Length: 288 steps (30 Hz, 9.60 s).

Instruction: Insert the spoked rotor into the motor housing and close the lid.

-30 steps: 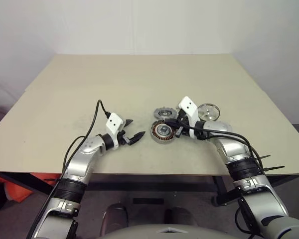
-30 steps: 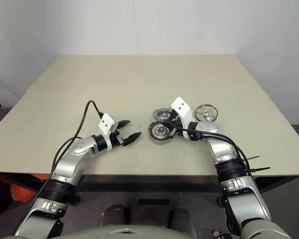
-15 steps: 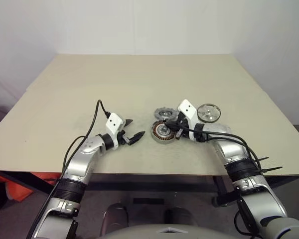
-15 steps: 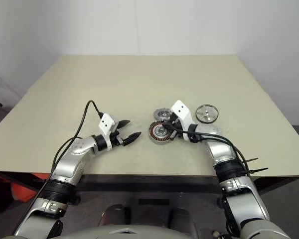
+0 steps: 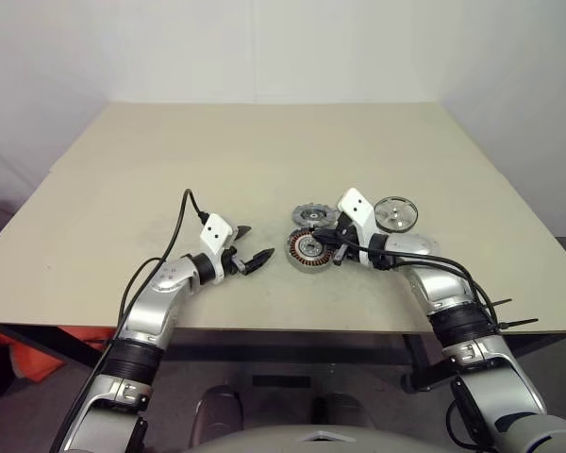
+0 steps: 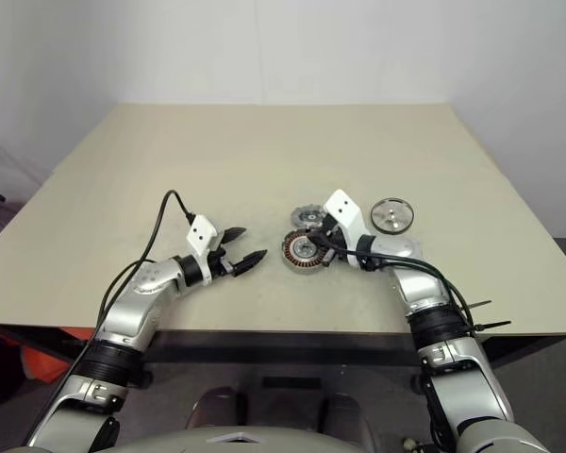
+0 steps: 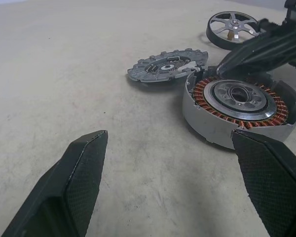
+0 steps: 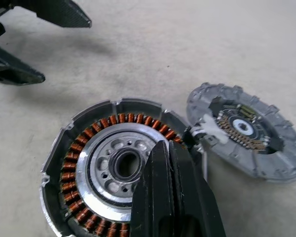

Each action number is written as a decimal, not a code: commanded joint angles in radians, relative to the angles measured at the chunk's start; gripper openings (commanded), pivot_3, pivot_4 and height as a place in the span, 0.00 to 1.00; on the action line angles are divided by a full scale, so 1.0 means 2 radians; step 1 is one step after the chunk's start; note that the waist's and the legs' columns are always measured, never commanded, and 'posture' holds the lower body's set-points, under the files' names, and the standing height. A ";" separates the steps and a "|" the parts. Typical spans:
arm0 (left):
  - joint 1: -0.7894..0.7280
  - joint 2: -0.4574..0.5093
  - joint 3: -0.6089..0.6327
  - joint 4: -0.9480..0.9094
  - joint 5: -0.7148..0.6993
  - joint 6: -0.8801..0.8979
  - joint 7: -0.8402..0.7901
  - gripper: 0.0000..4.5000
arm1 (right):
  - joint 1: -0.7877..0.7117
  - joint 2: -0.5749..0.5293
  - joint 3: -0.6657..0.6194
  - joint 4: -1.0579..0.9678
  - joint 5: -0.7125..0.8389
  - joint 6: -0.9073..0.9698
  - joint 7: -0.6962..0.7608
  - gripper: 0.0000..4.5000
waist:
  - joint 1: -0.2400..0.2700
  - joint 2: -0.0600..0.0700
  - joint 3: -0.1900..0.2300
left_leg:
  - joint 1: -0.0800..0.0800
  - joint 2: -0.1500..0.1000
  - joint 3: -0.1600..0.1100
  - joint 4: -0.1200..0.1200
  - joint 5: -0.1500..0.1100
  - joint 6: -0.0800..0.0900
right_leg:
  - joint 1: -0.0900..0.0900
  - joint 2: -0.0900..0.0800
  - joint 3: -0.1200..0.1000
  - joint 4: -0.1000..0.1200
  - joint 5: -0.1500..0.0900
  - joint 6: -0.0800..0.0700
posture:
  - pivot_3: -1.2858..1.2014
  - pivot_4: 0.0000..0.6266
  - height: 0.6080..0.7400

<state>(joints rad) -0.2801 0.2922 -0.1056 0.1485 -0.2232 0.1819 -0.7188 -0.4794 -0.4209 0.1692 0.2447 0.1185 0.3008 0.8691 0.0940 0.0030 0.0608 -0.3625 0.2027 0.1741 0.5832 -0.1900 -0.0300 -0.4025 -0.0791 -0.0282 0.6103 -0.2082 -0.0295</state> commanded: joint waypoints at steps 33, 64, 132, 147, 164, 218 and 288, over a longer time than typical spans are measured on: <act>-0.005 0.002 0.005 -0.009 -0.002 -0.010 -0.001 0.95 | -0.029 -0.074 -0.024 0.042 -0.093 -0.065 -0.102 0.01 | 0.002 0.000 0.000 | 0.000 0.000 0.000 0.000 0.000 0.000 | 0.000 0.000 0.000 0.000 0.000 0.000 | 0.52 0.00 1.00; -0.009 0.001 0.000 0.001 0.003 -0.012 -0.011 0.95 | -0.027 -0.033 -0.333 0.054 0.088 0.273 -0.250 0.99 | 0.003 0.001 0.000 | 0.002 0.001 0.000 0.001 0.000 -0.001 | 0.001 0.001 0.001 0.001 0.000 -0.001 | 0.52 0.00 1.00; 0.004 0.007 -0.002 -0.001 0.017 -0.011 -0.009 0.95 | 0.052 0.153 -0.372 -0.085 0.661 0.573 -0.483 0.08 | 0.003 0.004 -0.002 | 0.001 0.001 0.000 -0.004 0.004 -0.007 | -0.002 0.001 0.000 -0.001 -0.002 0.003 | 0.52 0.00 1.00; 0.002 0.012 0.003 0.000 0.016 -0.010 -0.009 0.95 | 0.067 0.159 -0.319 -0.073 0.664 0.510 -0.500 0.08 | 0.003 0.004 -0.002 | 0.000 0.001 0.000 -0.004 0.004 -0.007 | -0.002 0.001 0.000 -0.002 -0.002 0.003 | 0.52 0.00 1.00; 0.001 0.010 0.001 0.001 0.016 -0.010 -0.008 0.95 | 0.089 0.134 -0.302 -0.083 0.679 0.483 -0.509 0.16 | 0.005 0.004 -0.002 | -0.001 0.001 0.000 -0.004 0.004 -0.007 | -0.002 0.001 0.000 -0.002 -0.002 0.003 | 0.52 0.00 1.00; -0.005 0.010 0.004 0.011 0.018 -0.017 -0.005 0.95 | 0.044 0.006 -0.088 -0.190 0.215 0.142 -0.161 0.73 | 0.003 0.003 -0.002 | -0.001 0.001 0.000 -0.003 0.003 -0.006 | -0.002 0.001 0.000 -0.001 0.000 0.000 | 0.52 0.00 1.00; 0.008 0.006 0.007 0.002 0.019 -0.022 0.011 0.95 | 0.041 0.011 0.027 -0.029 -0.008 0.024 -0.080 0.30 | 0.001 0.003 -0.002 | 0.000 0.001 0.000 -0.001 0.002 -0.003 | -0.001 0.001 0.000 0.000 0.000 0.000 | 0.52 0.00 1.00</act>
<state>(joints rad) -0.2620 0.3003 -0.1107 0.1884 -0.1793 0.1517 -0.7039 -0.4051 -0.3911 0.2231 0.1487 0.1422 0.3545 0.7291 0.0954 0.0094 0.0562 -0.3603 0.2045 0.1736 0.5814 -0.1865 -0.0358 -0.4017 -0.0766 -0.0279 0.6106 -0.2073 -0.0301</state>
